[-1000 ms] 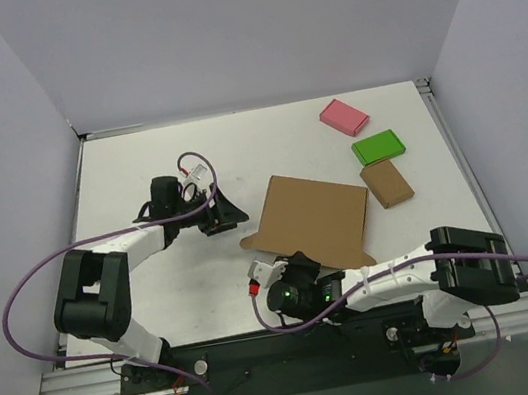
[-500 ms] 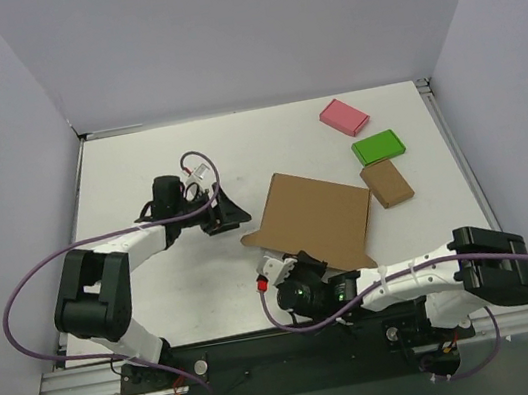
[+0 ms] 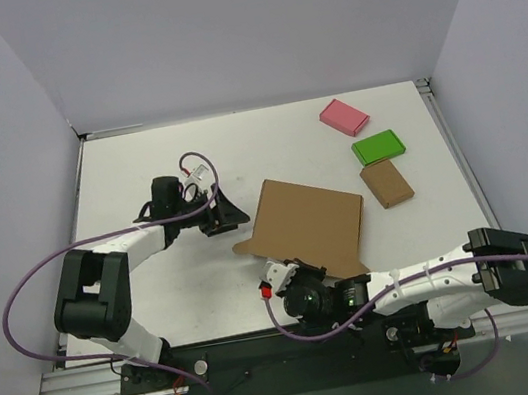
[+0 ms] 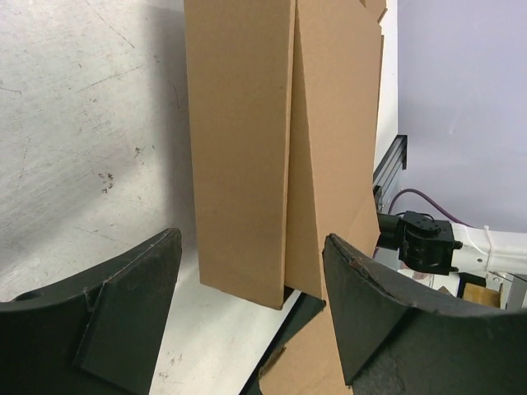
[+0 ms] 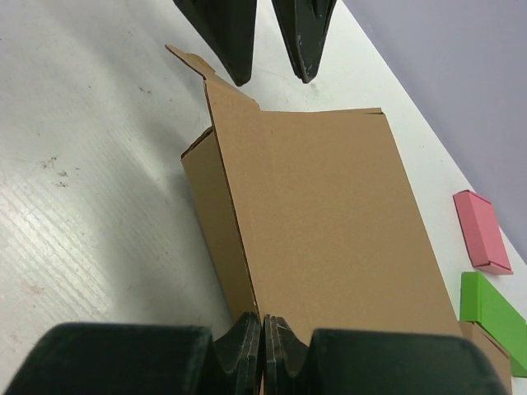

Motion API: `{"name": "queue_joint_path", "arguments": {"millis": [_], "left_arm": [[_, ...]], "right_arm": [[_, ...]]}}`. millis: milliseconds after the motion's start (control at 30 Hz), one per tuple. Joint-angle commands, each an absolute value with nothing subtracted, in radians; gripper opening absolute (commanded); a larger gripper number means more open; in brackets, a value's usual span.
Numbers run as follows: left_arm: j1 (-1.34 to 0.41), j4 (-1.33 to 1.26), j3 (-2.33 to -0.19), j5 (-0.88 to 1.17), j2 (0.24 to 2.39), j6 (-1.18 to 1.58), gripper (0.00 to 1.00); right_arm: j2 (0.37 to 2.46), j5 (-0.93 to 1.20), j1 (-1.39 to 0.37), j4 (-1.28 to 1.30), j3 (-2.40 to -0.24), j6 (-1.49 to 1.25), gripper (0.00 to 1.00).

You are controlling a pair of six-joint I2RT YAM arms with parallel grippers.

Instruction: Fold the paper box

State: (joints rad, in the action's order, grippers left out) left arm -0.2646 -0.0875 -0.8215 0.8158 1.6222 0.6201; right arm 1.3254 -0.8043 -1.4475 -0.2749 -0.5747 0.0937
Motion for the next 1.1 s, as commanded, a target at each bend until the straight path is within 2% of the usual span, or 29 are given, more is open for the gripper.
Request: {"name": "queue_joint_path", "arguments": {"millis": [0, 367, 467, 833, 900, 1067], "left_arm": [[-0.258, -0.080, -0.828, 0.819, 1.605, 0.598, 0.79], [-0.253, -0.080, -0.782, 0.808, 1.568, 0.630, 0.80], [-0.253, -0.138, -0.746, 0.831, 1.574, 0.670, 0.83], [-0.279, -0.377, -0.666, 0.893, 1.589, 0.811, 0.84], [-0.276, -0.473, -0.635, 0.888, 1.585, 0.882, 0.84], [-0.268, -0.514, -0.617, 0.854, 1.554, 0.933, 0.84]], "right_arm": [[1.281, -0.750, -1.469, -0.344, -0.554, 0.049, 0.00], [1.255, -0.804, -1.534, -0.327, -0.566, 0.002, 0.00], [1.250, -0.811, -1.537, -0.334, -0.569, 0.000, 0.00], [1.236, -0.799, -1.537, -0.347, -0.568, 0.002, 0.00], [1.238, -0.799, -1.537, -0.347, -0.569, 0.002, 0.00], [1.241, -0.802, -1.539, -0.339, -0.568, 0.000, 0.00]]}}
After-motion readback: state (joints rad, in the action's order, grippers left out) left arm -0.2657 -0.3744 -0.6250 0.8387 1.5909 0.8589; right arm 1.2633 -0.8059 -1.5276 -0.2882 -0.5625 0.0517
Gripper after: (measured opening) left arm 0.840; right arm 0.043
